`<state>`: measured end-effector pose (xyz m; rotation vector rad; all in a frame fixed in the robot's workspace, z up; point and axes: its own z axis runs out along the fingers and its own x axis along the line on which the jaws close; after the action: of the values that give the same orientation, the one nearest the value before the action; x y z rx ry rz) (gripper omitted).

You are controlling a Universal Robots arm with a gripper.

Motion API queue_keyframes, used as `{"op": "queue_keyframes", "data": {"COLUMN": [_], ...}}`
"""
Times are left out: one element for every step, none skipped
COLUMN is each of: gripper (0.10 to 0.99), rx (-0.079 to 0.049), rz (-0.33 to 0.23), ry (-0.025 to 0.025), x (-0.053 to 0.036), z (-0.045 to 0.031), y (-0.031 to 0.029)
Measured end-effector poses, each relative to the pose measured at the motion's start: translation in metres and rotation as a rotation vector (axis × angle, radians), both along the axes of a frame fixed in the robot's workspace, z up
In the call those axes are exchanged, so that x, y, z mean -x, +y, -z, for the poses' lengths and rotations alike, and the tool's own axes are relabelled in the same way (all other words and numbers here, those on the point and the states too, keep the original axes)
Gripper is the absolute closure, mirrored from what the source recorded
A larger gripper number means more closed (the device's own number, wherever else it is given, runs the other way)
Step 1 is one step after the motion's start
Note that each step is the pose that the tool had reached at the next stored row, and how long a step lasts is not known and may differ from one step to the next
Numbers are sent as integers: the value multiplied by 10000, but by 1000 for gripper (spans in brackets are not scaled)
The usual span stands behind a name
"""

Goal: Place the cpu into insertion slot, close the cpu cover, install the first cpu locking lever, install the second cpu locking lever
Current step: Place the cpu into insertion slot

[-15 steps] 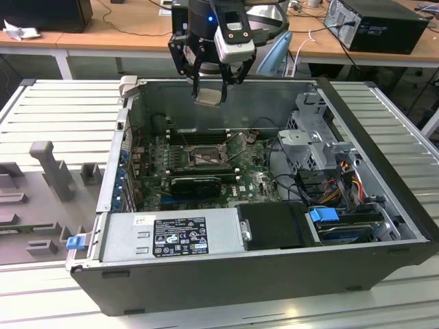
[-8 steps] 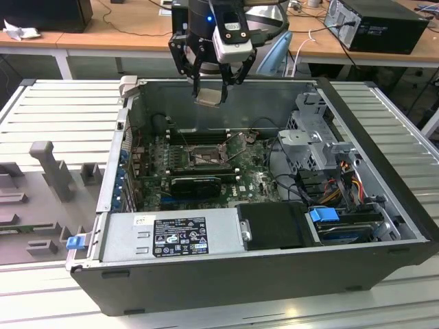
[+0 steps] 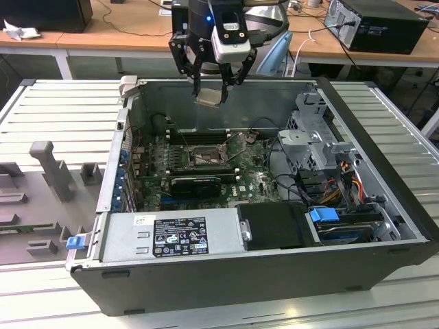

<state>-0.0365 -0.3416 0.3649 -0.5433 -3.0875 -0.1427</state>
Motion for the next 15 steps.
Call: {"op": "queue_keyframes", "data": {"gripper": [553,553,553,553,553,553,553,553,553,553,553,553,553,553,553], "rx": [0,0,0,0,0,0,0,0,0,0,0,0,0,0,0], "rz": [18,35,53,68,93,118,143,159,176,196,211,238,266,301,340], "ry": [0,0,0,0,0,0,0,0,0,0,0,0,0,1,0], "x": [0,0,0,0,0,0,0,0,0,0,0,0,0,0,0], "z": [0,0,0,0,0,0,0,0,0,0,0,0,0,0,0], "y": [0,0,0,0,0,0,0,0,0,0,0,0,0,0,0]}}
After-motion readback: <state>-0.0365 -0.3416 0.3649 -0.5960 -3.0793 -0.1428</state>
